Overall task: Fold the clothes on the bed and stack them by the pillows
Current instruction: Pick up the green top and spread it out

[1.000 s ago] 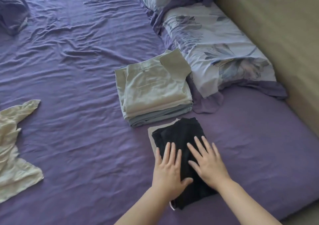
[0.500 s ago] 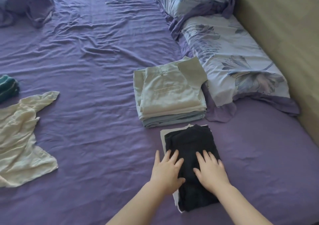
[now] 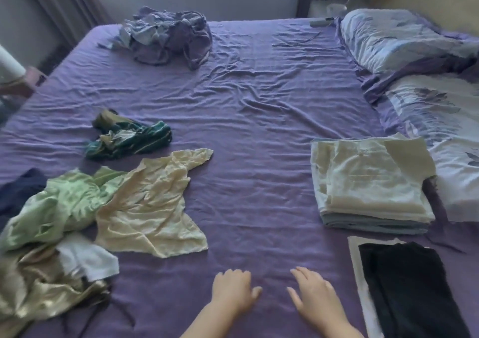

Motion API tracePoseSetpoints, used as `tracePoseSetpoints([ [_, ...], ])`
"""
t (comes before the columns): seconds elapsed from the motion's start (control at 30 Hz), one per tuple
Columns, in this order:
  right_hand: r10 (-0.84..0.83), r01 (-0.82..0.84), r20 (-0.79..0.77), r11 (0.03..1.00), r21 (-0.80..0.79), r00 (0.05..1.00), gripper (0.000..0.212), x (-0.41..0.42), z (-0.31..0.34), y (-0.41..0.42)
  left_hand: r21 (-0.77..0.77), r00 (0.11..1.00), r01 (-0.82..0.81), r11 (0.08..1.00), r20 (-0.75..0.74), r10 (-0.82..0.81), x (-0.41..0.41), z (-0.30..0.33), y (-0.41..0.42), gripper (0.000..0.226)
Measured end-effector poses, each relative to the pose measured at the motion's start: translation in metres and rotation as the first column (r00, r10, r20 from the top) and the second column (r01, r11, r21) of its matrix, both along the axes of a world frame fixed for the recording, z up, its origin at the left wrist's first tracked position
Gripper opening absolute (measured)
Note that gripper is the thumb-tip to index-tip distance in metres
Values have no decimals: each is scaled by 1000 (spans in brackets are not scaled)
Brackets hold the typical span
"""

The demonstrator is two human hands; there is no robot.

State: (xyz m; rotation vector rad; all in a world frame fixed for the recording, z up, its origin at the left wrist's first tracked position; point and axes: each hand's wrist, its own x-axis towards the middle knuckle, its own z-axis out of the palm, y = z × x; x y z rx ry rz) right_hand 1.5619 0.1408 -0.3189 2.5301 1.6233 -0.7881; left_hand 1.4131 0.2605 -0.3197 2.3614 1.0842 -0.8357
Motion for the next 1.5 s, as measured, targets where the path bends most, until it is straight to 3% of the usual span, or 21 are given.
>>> tracePoseSetpoints([
  [0.1, 31, -31, -2, 994, 102, 1000, 59, -40, 6, 48, 10, 997, -73, 997, -10, 73, -52, 3, 36, 50],
  [0.13, 75, -74, -20, 996, 45, 997, 56, -56, 5, 62, 18, 995, -95, 995, -14, 95, -70, 3, 48, 50],
  [0.33, 217, -214, -57, 976, 47, 975, 50, -128, -13, 143, 98, 976, -218, 971, -5, 220, -158, 1, 119, 47],
  [0.6, 306, -300, -35, 946, 120, 951, 43, -194, -31, 239, 185, 932, -333, 925, 213, 293, -232, -25, 205, 43],
  [0.73, 286, -282, -14, 951, 123, 958, 50, -203, -53, 270, 221, 846, -515, 828, 286, 449, -248, -39, 239, 44],
  [0.83, 287, -286, -16, 958, 29, 958, 64, -206, -71, 276, 240, 753, -652, 719, 317, 577, -255, -47, 257, 48],
  [0.93, 290, -288, 27, 956, -50, 957, 68, -212, -81, 272, 205, 704, -703, 681, 339, 624, -256, -55, 264, 53],
  [1.07, 291, -290, 47, 957, -32, 955, 58, -213, -81, 271, 193, 687, -721, 665, 319, 653, -251, -57, 263, 55],
  [1.2, 315, -315, 17, 949, 10, 949, 48, -210, -73, 280, 431, 716, -694, 577, 499, 488, -251, -39, 269, 41],
  [1.27, 331, -331, 18, 943, 25, 944, 46, -210, -69, 283, 562, 737, -674, 480, 560, 380, -258, -31, 282, 42],
  [1.33, 345, -345, 17, 938, 32, 939, 45, -210, -66, 286, 556, 700, -713, 427, 536, 471, -268, -22, 298, 49],
  [1.4, 348, -348, 10, 937, 27, 938, 44, -211, -64, 286, 504, 653, -747, 433, 439, 617, -282, -23, 312, 55],
  [1.5, 359, -359, 2, 933, -4, 933, 43, -210, -63, 279, 310, 547, -837, 451, 437, 714, -295, -29, 316, 53],
])
